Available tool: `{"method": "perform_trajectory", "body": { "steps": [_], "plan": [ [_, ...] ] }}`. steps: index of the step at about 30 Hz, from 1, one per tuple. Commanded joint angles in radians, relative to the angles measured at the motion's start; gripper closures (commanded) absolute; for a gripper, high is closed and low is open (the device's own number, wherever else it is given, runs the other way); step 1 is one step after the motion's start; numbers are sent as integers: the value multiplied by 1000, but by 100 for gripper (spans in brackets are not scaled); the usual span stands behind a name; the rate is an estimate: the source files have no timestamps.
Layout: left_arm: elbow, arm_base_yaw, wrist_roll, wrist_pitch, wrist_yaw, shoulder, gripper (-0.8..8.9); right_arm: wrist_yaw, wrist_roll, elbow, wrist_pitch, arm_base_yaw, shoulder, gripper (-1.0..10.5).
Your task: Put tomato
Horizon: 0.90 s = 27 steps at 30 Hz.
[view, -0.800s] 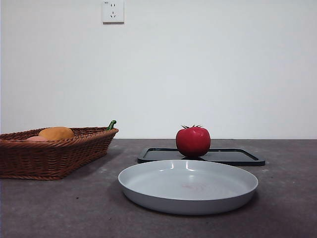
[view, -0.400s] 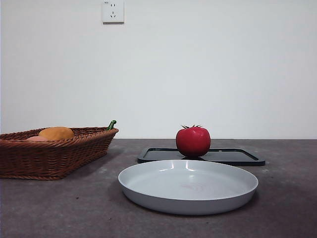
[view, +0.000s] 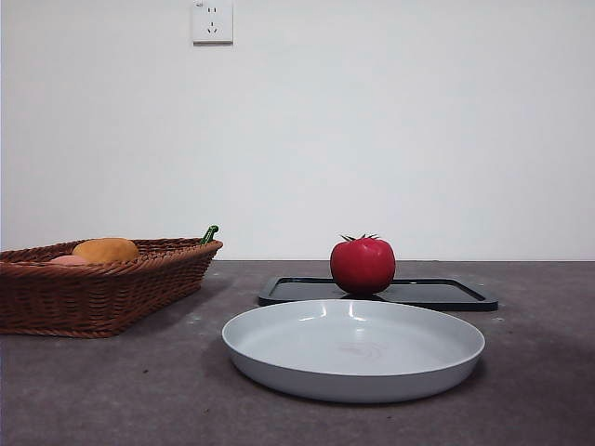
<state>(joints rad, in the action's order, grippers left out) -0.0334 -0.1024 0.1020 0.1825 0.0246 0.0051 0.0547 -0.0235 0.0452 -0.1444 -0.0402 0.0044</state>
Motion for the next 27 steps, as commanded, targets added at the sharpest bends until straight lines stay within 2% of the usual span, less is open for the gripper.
{"method": "perform_trajectory", "body": {
  "steps": [1,5,27],
  "plan": [
    [20,-2,-10,8,-1,-2,806,-3,-22,-16,10,-2,-1,936],
    [20,-2,-10,8,-1,-2,806,0,-38,-35,-35,-2,-1,936],
    [19,-2,-10,8,-1,-2,806,-3,-44,-34,-12,-2,-1,936]
  ]
}}
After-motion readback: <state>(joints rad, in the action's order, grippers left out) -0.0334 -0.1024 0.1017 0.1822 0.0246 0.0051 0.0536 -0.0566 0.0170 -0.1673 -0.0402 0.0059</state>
